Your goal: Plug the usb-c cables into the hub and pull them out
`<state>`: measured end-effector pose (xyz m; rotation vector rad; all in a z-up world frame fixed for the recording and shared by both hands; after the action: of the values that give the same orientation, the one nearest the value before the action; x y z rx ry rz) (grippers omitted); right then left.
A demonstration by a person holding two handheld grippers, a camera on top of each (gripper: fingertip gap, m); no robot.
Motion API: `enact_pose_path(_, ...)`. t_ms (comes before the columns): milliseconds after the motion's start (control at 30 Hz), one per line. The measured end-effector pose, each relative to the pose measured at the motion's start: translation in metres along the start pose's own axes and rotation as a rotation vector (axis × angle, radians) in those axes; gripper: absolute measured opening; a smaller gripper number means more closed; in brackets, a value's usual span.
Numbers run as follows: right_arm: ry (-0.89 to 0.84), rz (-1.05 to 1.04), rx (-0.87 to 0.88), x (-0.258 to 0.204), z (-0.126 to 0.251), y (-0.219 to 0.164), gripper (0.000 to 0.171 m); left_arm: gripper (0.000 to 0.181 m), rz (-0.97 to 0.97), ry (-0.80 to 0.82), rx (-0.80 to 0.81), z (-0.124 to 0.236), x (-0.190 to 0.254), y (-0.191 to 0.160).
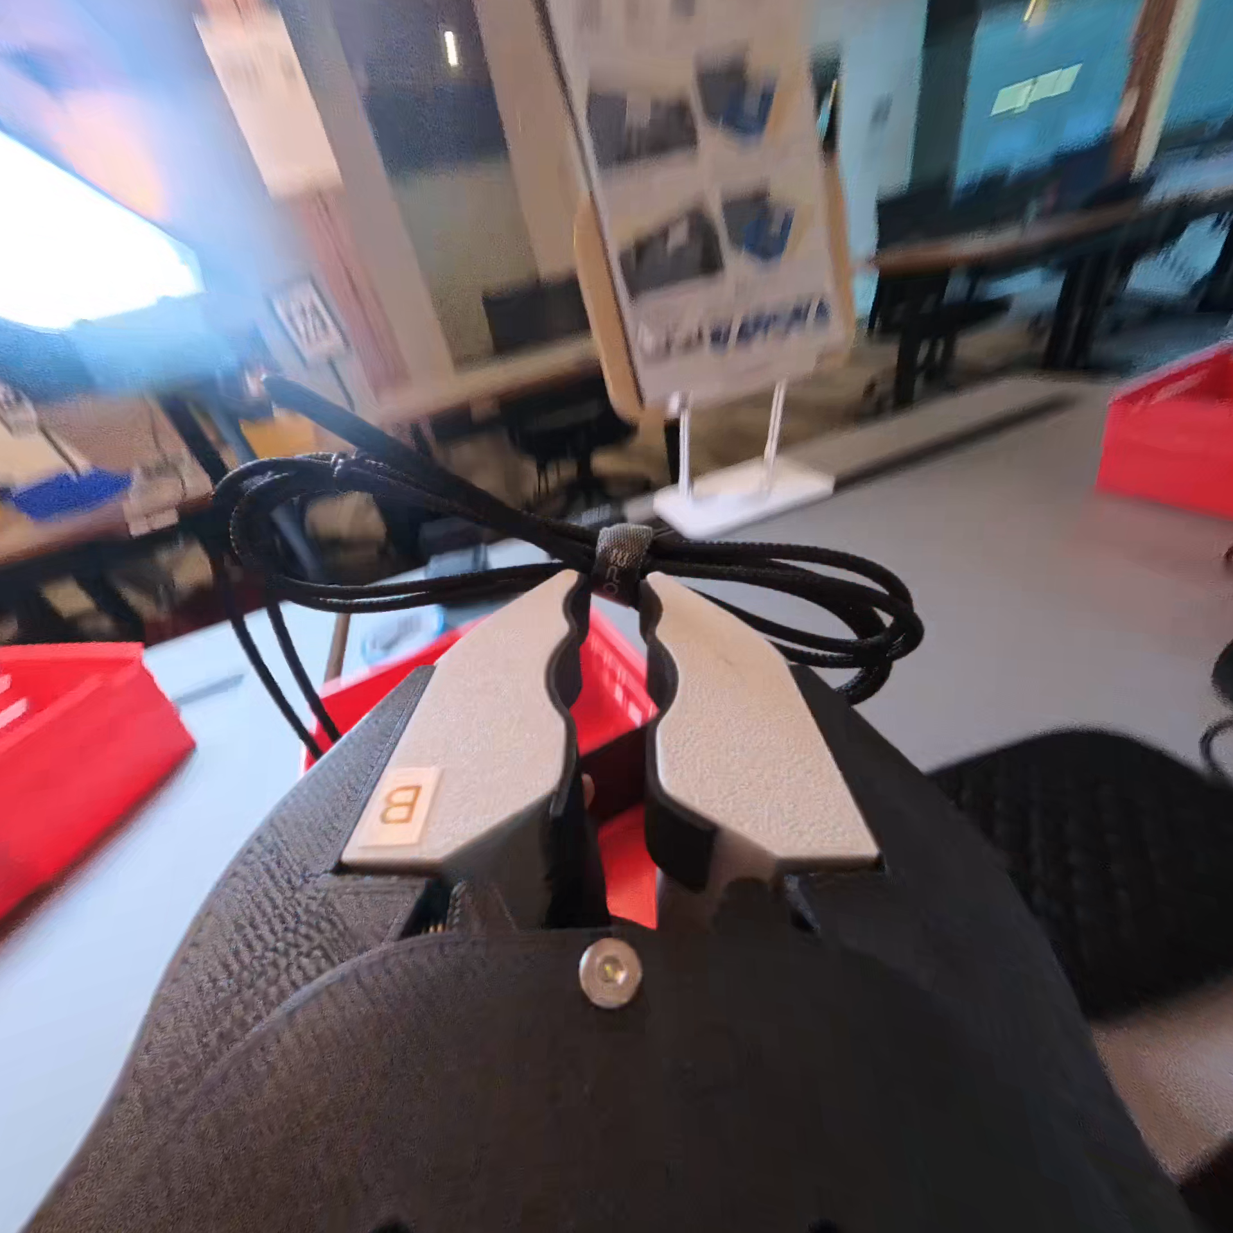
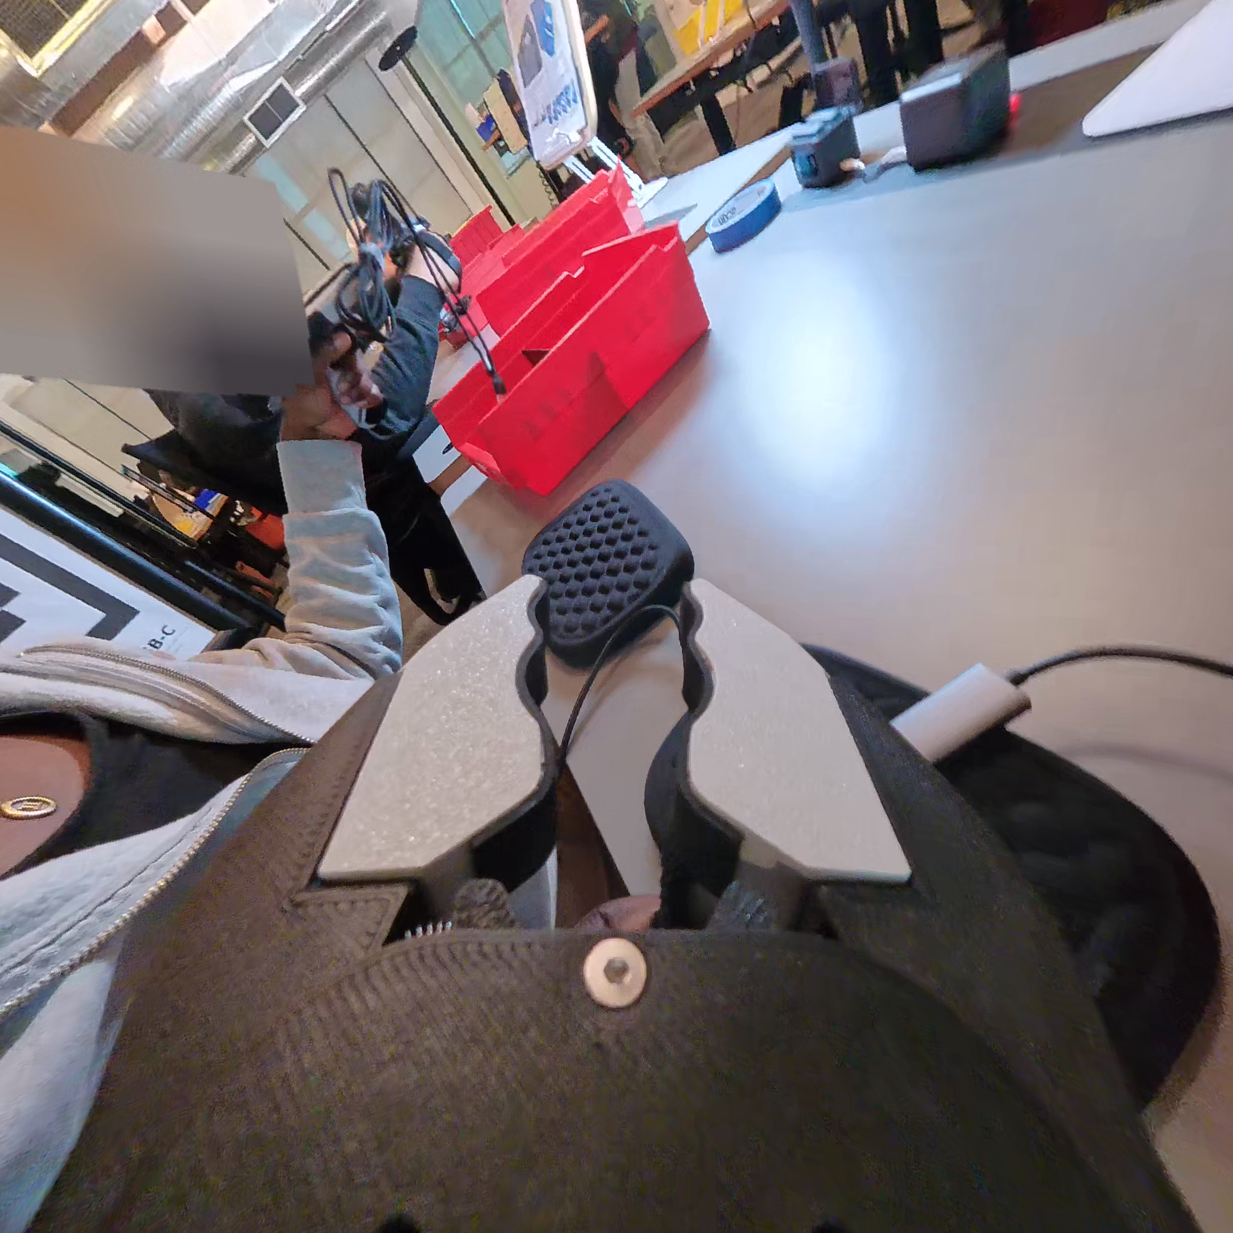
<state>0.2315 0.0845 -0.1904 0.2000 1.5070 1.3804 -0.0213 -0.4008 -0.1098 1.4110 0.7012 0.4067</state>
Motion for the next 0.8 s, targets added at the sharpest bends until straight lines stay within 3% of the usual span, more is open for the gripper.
enact_pose_path(133,0.036,0.126,0.06,-0.014,-0.015,0.012,0.036,0.015,0.018,-0.095,0.275,-0.003,0.018,0.035)
enact_pose_path(467,0.072,0.617,0.17,-0.06,-0.08,0.019,0.039,0.014,0.117,-0.575,0.624,-0.028,0.102,0.089)
enact_pose_path(800,-0.104,0.739,0.466,-0.092,-0.128,0.021,0.032,0.014,0.233,-0.605,0.749,-0.053,0.175,0.095)
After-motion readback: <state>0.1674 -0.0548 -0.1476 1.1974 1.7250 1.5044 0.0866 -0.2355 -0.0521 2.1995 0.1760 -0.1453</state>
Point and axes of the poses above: each gripper's, where its closed fingertips meet, z back along the fingers, y out of its top, x = y × z across the jaws, the point moved 9 cm from there along z, back along the fingers
